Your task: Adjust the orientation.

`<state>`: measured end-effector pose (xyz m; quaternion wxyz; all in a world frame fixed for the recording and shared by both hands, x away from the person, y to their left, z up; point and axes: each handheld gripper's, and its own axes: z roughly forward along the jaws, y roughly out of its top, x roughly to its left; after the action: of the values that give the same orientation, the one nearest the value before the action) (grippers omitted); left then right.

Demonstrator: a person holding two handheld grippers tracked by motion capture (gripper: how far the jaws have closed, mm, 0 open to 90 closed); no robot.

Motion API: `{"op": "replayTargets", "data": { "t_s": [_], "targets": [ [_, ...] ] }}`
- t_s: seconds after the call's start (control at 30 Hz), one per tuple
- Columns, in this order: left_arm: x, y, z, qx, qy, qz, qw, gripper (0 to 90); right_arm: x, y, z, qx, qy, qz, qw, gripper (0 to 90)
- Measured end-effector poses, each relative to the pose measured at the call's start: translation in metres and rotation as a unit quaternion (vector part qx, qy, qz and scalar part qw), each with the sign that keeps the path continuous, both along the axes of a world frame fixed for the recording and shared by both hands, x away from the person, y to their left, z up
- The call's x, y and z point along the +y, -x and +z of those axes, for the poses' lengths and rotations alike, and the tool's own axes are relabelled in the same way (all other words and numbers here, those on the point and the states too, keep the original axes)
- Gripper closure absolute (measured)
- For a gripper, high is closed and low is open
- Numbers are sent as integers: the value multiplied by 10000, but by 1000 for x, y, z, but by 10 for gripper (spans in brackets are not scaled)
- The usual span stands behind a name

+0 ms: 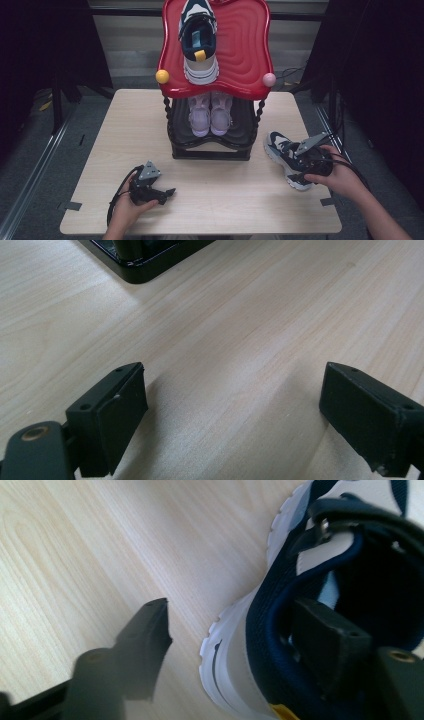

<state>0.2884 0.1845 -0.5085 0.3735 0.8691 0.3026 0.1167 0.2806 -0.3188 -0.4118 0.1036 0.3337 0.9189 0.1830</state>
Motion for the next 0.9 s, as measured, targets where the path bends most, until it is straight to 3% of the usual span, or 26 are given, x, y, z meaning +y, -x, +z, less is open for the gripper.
{"op": "replayTargets", "data": {
  "t_s": [0.13,0.3,0.47,0.57,0.9],
  "targets": [
    [0,0,0,-1,-5,-4,10000,112,1,0,-4,-44,48,-28,10000,423],
    [0,0,0,0,-6,-4,10000,112,-1,-3,-2,-250,3,-75,9997,666],
    [0,0,0,-1,-4,-4,10000,112,4,-6,0,-261,-190,-180,9993,753],
    [0,0,0,0,-4,-4,10000,112,7,-9,3,-256,-476,-283,9981,774],
    [0,0,0,6,-3,-2,10000,111,31,-19,1,-507,-840,-435,9942,794]
  ]
}}
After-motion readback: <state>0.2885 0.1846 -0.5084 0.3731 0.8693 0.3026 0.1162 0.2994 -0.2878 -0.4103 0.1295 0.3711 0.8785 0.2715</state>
